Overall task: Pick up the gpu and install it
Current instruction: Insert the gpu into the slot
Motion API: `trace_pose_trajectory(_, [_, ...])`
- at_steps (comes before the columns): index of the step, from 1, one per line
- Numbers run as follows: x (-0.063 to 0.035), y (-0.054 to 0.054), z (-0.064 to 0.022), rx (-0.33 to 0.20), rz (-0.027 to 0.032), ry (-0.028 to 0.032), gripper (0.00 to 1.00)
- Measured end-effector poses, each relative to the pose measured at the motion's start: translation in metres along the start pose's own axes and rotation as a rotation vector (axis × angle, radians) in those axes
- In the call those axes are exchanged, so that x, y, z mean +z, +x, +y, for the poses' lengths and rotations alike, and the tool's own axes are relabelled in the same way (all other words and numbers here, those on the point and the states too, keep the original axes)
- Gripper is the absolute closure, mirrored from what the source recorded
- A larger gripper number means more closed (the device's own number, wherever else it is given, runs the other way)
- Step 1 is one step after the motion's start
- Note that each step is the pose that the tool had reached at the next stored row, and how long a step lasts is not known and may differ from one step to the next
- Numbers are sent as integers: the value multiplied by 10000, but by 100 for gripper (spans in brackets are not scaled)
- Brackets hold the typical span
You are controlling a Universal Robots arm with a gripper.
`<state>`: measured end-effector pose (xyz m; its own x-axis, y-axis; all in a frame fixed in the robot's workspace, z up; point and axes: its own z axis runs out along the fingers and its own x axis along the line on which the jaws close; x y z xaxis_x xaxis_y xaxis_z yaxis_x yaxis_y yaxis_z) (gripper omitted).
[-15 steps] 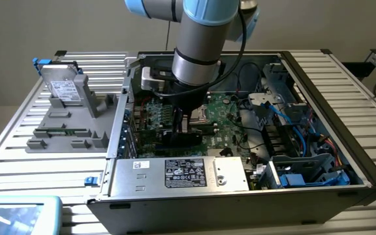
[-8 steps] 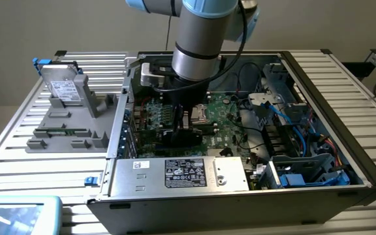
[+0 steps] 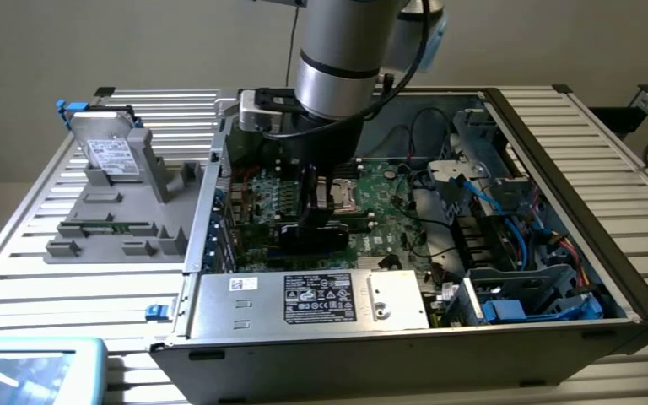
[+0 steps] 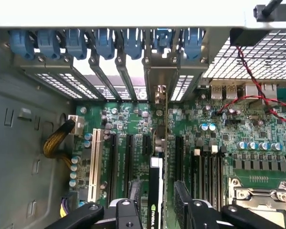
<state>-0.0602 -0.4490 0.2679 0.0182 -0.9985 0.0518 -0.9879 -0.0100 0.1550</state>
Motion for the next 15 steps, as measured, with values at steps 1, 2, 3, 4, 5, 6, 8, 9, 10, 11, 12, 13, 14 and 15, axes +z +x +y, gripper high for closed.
trace_pose_trajectory(1, [-22,1,5,2,2,25,58])
trace_pose_trajectory(2, [-45,2,11,3,0,48,58])
trace_pose_trajectory(3, [-71,3,18,4,2,67,58])
trace_pose_trajectory(4, [-98,5,27,5,3,80,58])
trace_pose_trajectory(5, [-126,6,42,5,5,87,58])
trace_pose_trajectory(6, [-152,7,65,6,4,91,58])
trace_pose_trajectory(8, [-192,9,112,7,7,109,58])
trace_pose_trajectory(9, [-199,9,127,11,13,146,58])
trace_pose_trajectory(10, [-203,9,140,16,23,212,58])
trace_pose_trajectory(11, [-206,9,151,21,32,290,58])
trace_pose_trajectory(12, [-208,9,160,27,46,383,58])
trace_pose_trajectory(13, [-208,9,168,34,55,494,58])
trace_pose_trajectory(14, [-209,8,177,42,65,605,58])
trace_pose_trajectory(15, [-210,8,188,49,70,721,58])
